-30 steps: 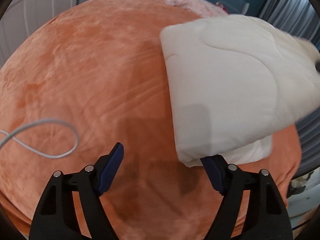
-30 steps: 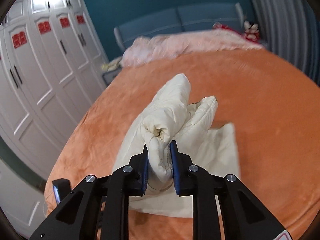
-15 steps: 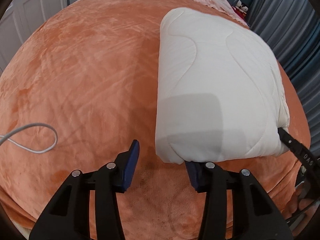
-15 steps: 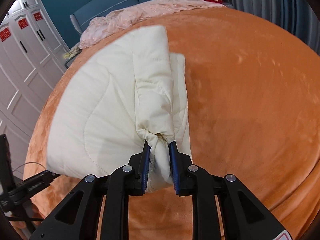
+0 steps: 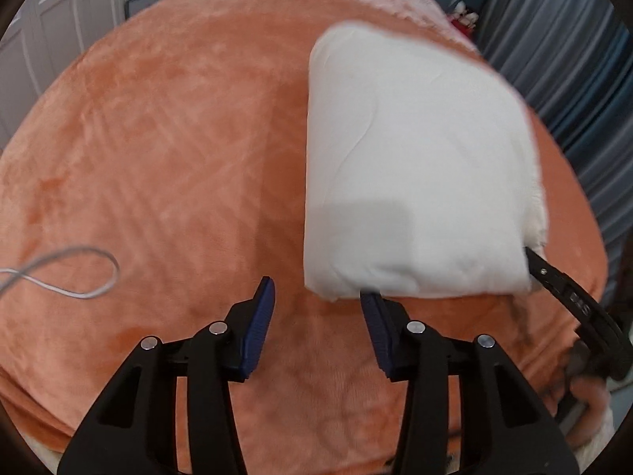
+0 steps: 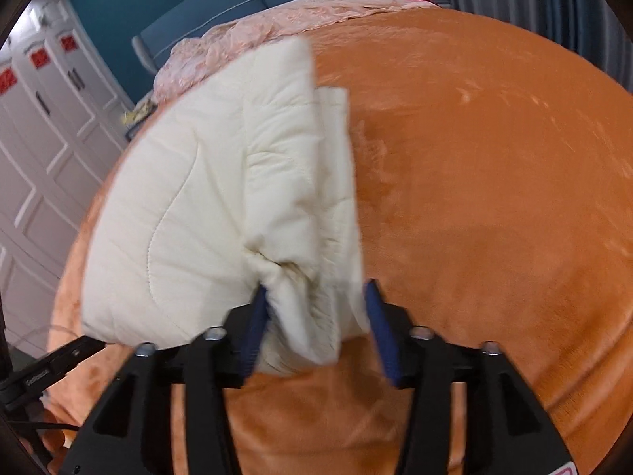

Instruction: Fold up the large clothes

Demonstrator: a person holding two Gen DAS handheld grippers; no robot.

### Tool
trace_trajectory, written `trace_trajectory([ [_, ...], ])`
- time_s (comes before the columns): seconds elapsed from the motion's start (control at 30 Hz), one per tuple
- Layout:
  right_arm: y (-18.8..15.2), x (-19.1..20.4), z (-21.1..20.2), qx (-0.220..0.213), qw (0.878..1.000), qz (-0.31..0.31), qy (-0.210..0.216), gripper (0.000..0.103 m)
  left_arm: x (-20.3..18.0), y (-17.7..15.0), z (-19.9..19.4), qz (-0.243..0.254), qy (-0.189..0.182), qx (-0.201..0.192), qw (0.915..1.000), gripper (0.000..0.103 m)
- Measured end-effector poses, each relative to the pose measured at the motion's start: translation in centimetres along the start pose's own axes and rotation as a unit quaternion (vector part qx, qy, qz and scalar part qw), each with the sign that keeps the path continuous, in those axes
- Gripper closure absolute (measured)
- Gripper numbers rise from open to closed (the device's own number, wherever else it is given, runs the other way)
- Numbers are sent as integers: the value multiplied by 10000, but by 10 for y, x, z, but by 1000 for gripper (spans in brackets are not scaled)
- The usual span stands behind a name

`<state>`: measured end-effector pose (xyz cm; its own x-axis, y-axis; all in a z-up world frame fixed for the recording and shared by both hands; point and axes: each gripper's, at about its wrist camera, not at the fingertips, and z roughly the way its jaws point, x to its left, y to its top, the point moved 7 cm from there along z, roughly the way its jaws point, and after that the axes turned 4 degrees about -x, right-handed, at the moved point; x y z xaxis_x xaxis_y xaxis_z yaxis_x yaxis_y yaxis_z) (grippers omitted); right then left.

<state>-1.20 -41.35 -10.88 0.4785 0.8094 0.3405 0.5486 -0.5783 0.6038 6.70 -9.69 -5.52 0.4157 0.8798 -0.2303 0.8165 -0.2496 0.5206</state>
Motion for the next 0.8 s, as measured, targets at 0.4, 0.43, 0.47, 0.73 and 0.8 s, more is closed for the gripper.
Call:
trace_trajectory([
  [0.4,113,33,-57,-829,9961,97,298,50,-14,132,-43,-247,-168,-1048,9940,44],
  [0.43,124,36,-52,-860,9956,166,323,50,-21,140,-40,-237,-177,-1072,9938,41],
  [0.47,139,40,-39,-830,9954,294,386,50,-30,150,-36,-214,-218,-1092,9936,39],
  [0.73,152,39,60,-34,9969,780,110,50,-68,184,37,-110,1,-623,9980,39],
  [0.8,143,39,73,61,9967,788,192,72,-71,185,51,-45,86,-539,9985,39],
])
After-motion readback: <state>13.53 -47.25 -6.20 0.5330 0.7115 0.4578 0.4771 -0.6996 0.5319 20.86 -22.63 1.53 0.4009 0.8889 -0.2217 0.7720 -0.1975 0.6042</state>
